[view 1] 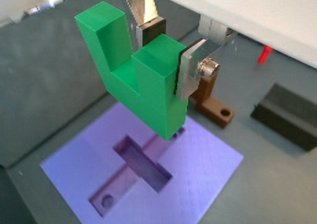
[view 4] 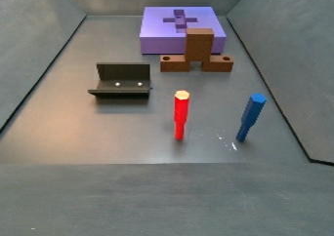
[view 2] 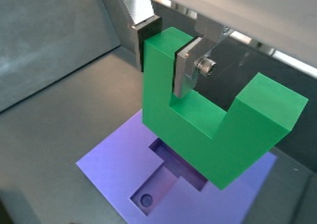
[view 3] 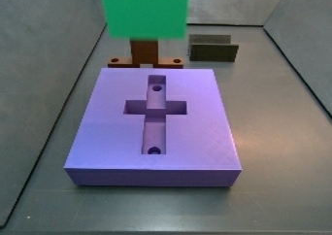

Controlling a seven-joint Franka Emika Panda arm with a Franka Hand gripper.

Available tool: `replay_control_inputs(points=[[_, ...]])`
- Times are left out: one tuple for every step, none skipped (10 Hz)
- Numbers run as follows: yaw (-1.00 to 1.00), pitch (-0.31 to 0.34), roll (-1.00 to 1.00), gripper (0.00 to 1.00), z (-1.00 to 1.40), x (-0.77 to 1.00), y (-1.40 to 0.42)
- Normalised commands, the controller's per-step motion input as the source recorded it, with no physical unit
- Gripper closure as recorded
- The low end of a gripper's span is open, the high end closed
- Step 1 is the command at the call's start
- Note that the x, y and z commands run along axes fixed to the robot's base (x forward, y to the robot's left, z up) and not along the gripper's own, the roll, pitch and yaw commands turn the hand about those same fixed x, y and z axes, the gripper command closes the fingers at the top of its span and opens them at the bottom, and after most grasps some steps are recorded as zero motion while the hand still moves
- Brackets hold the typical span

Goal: Pick up the green object. Move up. Place the green object on the fixture. Regrasp the green object. Move to above the board. Insert the green object.
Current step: Insert the green object.

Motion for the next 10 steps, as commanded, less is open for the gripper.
replay_control_inputs(points=[[0.05,-0.024,-0.02,1.0,-1.0,0.32,-0.03],[0.04,-0.02,-0.04,1.0,-1.0,0.25,-0.07],[0.03,-0.016,-0.05,1.0,-0.94,0.11,-0.06],[0.04,-0.049,-0.01,1.0,-0.75,0.01,-0.05],[0.05,-0.033,-0.01,1.0,-0.69,0.0,-0.05],[0.03,0.0,-0.11,1.0,-0.45,0.03,-0.07],[0.01,0.0,-0.14,1.0,-0.33,0.04,-0.07],[0.09,0.0,-0.05,1.0,-0.29,0.0,-0.17],[0.21,0.0,0.03,1.0,-0.25,0.0,-0.34],[0.29,0.0,0.19,1.0,-0.21,0.0,-0.37]])
